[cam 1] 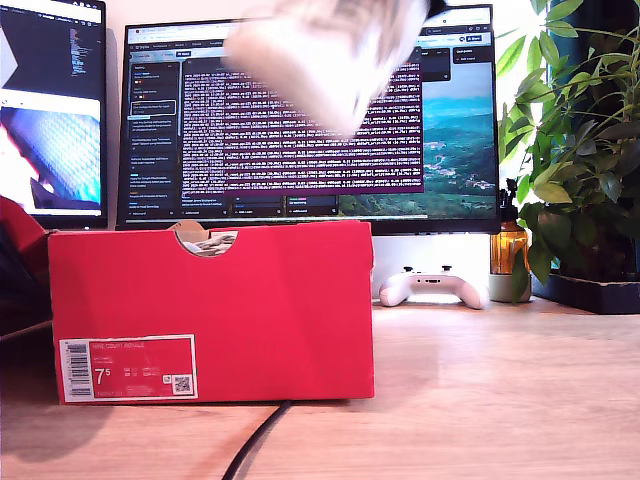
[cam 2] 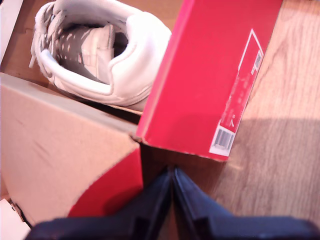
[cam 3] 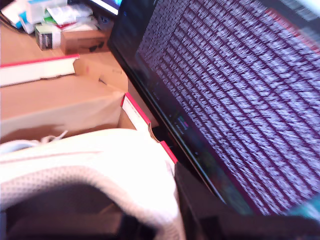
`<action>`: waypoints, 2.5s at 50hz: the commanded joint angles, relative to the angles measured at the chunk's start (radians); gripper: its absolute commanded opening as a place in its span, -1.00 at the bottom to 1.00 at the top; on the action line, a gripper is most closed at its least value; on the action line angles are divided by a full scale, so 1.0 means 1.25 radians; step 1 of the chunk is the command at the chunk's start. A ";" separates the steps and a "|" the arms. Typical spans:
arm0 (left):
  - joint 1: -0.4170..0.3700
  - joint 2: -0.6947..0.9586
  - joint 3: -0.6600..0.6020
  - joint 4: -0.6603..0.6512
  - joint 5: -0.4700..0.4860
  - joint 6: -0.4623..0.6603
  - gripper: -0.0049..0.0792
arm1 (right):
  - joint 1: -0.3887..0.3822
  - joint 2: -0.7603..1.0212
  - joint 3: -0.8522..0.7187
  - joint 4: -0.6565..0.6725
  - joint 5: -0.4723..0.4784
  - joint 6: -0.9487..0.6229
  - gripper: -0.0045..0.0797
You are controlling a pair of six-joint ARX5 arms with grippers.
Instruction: Pack the white shoes by picking the first shoe and placing it inside the red shoebox, left side, then picking and rotating the second shoe and placing it in the shoebox
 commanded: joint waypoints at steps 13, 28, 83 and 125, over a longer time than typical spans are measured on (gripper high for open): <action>-0.002 0.008 0.005 0.003 0.003 -0.003 -0.93 | 0.019 0.128 0.139 0.056 0.003 -0.017 -0.92; -0.002 0.008 0.005 0.003 0.004 -0.003 -0.93 | 0.025 0.198 0.180 0.038 0.011 -0.100 -0.92; -0.002 0.008 0.005 0.003 0.004 -0.003 -0.93 | 0.053 0.358 0.180 -0.032 0.050 -0.169 -0.92; -0.002 0.008 0.005 0.003 0.004 -0.003 -0.93 | 0.142 0.351 0.352 -0.128 0.266 -0.099 -0.54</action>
